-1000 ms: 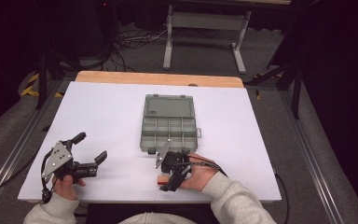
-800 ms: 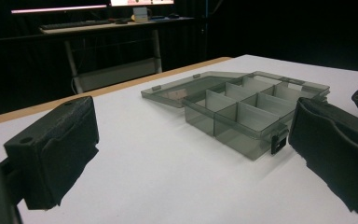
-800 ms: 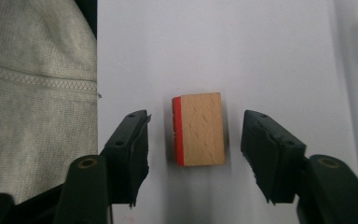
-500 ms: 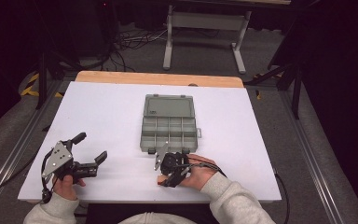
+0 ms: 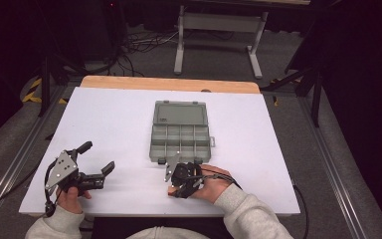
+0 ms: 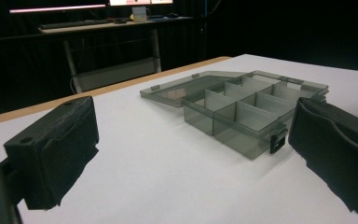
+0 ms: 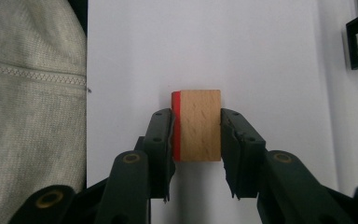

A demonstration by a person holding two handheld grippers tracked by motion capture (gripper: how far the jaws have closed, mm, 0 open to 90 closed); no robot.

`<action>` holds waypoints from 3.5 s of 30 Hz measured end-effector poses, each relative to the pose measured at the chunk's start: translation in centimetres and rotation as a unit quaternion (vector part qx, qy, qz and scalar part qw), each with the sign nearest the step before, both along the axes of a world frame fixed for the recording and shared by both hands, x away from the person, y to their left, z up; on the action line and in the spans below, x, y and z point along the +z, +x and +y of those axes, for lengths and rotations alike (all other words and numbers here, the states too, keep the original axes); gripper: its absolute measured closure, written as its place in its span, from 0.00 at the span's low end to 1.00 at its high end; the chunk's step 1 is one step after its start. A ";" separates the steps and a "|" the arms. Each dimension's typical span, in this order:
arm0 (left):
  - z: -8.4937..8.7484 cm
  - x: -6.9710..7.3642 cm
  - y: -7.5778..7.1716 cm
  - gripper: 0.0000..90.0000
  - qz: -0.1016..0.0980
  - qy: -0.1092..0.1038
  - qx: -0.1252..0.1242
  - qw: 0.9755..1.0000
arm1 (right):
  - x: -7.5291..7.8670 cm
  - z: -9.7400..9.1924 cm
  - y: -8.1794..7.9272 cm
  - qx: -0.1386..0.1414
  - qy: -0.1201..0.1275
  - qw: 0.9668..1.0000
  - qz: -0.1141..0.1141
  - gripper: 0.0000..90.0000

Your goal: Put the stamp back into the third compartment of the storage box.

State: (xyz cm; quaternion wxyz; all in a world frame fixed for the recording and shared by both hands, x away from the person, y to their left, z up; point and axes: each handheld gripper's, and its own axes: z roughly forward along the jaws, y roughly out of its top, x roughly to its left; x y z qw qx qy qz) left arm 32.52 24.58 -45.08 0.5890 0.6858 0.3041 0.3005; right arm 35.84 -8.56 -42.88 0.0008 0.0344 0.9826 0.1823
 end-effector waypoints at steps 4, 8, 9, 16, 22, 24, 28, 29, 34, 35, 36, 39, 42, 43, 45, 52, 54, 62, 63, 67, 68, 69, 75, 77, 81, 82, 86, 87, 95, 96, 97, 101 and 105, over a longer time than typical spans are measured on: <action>0.0 0.0 0.0 0.03 0.000 0.000 0.000 1.000 | 0.3 -0.1 0.1 -0.001 0.009 1.000 -0.003 0.73; 0.0 0.0 0.0 0.03 0.000 0.000 0.001 1.000 | 0.6 -0.2 0.0 -0.005 0.018 1.000 -0.007 0.73; 0.0 0.0 0.0 0.03 -0.001 -0.001 0.000 1.000 | 0.8 -0.3 0.0 -0.005 0.021 1.000 -0.008 0.73; 0.0 0.0 0.0 0.03 0.000 0.000 0.000 1.000 | 1.6 -0.7 0.1 -0.008 0.047 0.999 -0.024 0.73; 0.0 0.0 0.0 0.03 0.000 0.000 0.000 1.000 | 2.2 -0.9 0.1 -0.011 0.065 0.997 -0.030 0.73; 0.0 0.0 0.0 0.03 0.000 0.000 0.001 1.000 | 2.4 -1.0 0.2 -0.012 0.076 0.997 -0.031 0.73; 0.0 0.0 0.0 0.03 0.000 -0.001 0.001 1.000 | 2.9 -1.3 0.3 -0.017 0.095 0.995 -0.030 0.73; 0.0 0.0 0.0 0.03 0.000 -0.001 0.001 1.000 | 3.0 -1.4 0.3 -0.020 0.099 0.994 -0.030 0.73; 0.0 0.0 0.0 0.03 0.000 -0.001 0.000 1.000 | 3.5 -1.6 0.4 -0.028 0.113 0.993 -0.034 0.73; 0.0 0.0 0.0 0.03 0.000 -0.002 0.000 1.000 | 3.6 -1.6 0.5 -0.028 0.115 0.992 -0.035 0.73; 0.0 0.0 0.0 0.03 0.000 -0.002 0.000 1.000 | 3.6 -1.6 0.5 -0.028 0.117 0.992 -0.036 0.73; 0.0 0.0 0.0 0.03 0.001 -0.002 0.000 1.000 | 3.8 -1.7 0.5 -0.034 0.120 0.991 -0.042 0.73; 0.0 0.0 0.0 0.03 0.001 -0.002 0.000 1.000 | 4.0 -1.8 0.6 -0.039 0.126 0.990 -0.044 0.73; 0.0 0.0 0.0 0.03 0.001 -0.002 0.000 1.000 | 4.1 -1.8 0.6 -0.039 0.127 0.990 -0.048 0.73; 0.0 0.0 0.0 0.03 0.001 -0.002 0.000 1.000 | 4.2 -1.9 0.7 -0.044 0.129 0.989 -0.048 0.73; 0.0 0.0 0.0 0.03 0.000 -0.001 0.000 1.000 | 4.6 -2.2 1.0 -0.054 0.137 0.988 -0.055 0.73; 0.0 0.0 0.0 0.03 0.000 -0.001 0.000 1.000 | 4.7 -2.3 1.1 -0.059 0.136 0.987 -0.057 0.73; 0.0 0.0 0.0 0.03 0.000 -0.001 0.000 1.000 | 5.1 -2.9 1.8 -0.084 0.144 0.984 -0.064 0.73; 0.0 0.0 0.0 0.03 0.000 -0.001 0.000 1.000 | 5.2 -3.0 1.9 -0.086 0.145 0.983 -0.065 0.73; 0.0 0.0 0.0 0.03 0.000 -0.001 0.000 1.000 | 5.5 -3.2 2.4 -0.102 0.145 0.982 -0.072 0.73; 0.0 0.0 0.0 0.03 0.000 -0.001 0.000 1.000 | 5.6 -3.2 2.5 -0.104 0.142 0.982 -0.075 0.73; 0.0 0.0 0.0 0.03 0.000 -0.001 0.000 1.000 | 5.6 -3.2 2.5 -0.106 0.140 0.981 -0.077 0.73; 0.1 0.0 0.0 0.03 0.000 0.000 0.000 1.000 | 6.1 -3.3 3.3 -0.121 0.137 0.980 -0.082 0.73; 0.1 0.0 0.0 0.03 0.000 0.000 0.000 1.000 | 6.2 -3.4 3.7 -0.126 0.138 0.979 -0.082 0.73; 0.1 0.0 0.0 0.03 0.000 0.000 0.000 1.000 | 6.4 -3.4 4.3 -0.135 0.138 0.978 -0.081 0.73; 0.1 0.0 0.0 0.03 0.000 0.000 0.000 1.000 | 6.5 -3.5 4.5 -0.139 0.138 0.977 -0.083 0.73; 0.0 0.0 0.0 0.03 0.001 0.000 -0.001 1.000 | 7.0 -3.6 5.2 -0.148 0.137 0.975 -0.088 0.73; 0.0 0.0 0.0 0.03 0.000 0.001 -0.001 1.000 | 7.1 -3.6 5.4 -0.150 0.138 0.975 -0.088 0.73; 0.0 0.0 0.1 0.03 0.001 0.002 -0.001 1.000 | 7.5 -4.0 6.5 -0.167 0.140 0.972 -0.085 0.73; 0.1 0.0 0.1 0.03 0.001 0.002 -0.001 1.000 | 7.5 -4.0 6.6 -0.169 0.140 0.972 -0.084 0.73; 0.0 0.0 0.1 0.03 0.001 0.002 -0.001 1.000 | 7.6 -4.0 7.0 -0.173 0.139 0.971 -0.084 0.73; 0.1 0.0 0.1 0.03 0.001 0.002 -0.002 1.000 | 7.5 -4.2 7.8 -0.181 0.140 0.970 -0.083 0.73; 0.1 0.0 0.1 0.03 0.001 0.002 -0.002 1.000 | 7.5 -4.3 8.3 -0.189 0.139 0.969 -0.080 0.73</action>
